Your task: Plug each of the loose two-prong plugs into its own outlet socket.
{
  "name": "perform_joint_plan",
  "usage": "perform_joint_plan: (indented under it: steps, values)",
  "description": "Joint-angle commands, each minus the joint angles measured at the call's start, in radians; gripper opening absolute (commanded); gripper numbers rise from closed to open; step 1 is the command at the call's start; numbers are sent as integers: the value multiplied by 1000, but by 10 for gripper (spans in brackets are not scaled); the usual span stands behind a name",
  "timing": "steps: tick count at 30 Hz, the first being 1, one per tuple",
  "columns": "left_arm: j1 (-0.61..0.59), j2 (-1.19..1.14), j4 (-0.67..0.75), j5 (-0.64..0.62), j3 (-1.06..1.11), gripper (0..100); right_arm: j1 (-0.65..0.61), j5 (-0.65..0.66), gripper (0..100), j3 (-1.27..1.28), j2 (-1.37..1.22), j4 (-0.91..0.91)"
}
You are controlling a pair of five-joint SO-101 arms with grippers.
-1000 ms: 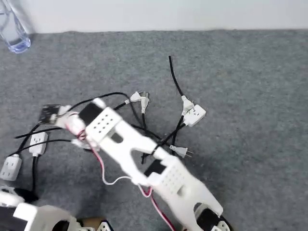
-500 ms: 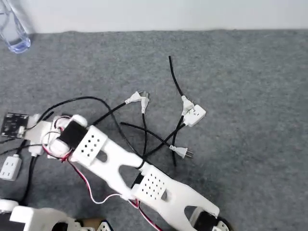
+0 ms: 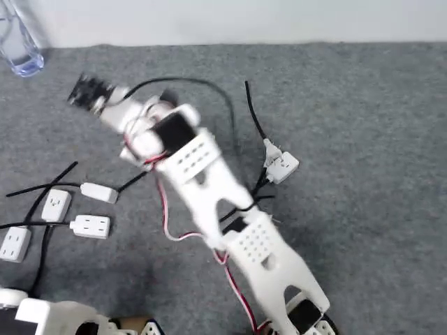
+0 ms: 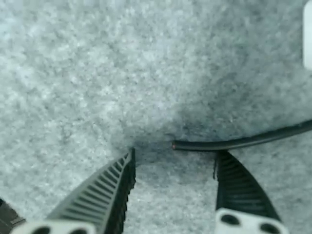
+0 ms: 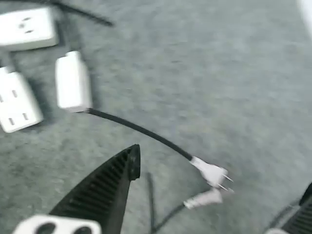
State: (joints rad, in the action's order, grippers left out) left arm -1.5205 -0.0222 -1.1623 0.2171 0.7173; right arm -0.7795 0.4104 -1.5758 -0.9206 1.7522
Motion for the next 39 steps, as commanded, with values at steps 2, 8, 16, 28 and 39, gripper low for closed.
perform_joint_plan:
  steps: [2,8,16,28,39]
  values:
    - [44,6,54,-11,15,254,58,-12,471,272,249,51]
    - [46,6,54,-11,18,254,90,-8,471,772,691,50]
    - [48,6,58,-14,31,254,338,63,471,1283,1130,44]
    - [68,8,69,-14,44,254,783,339,471,1496,987,-105]
    - [69,8,69,-11,44,254,699,341,472,1452,653,-303]
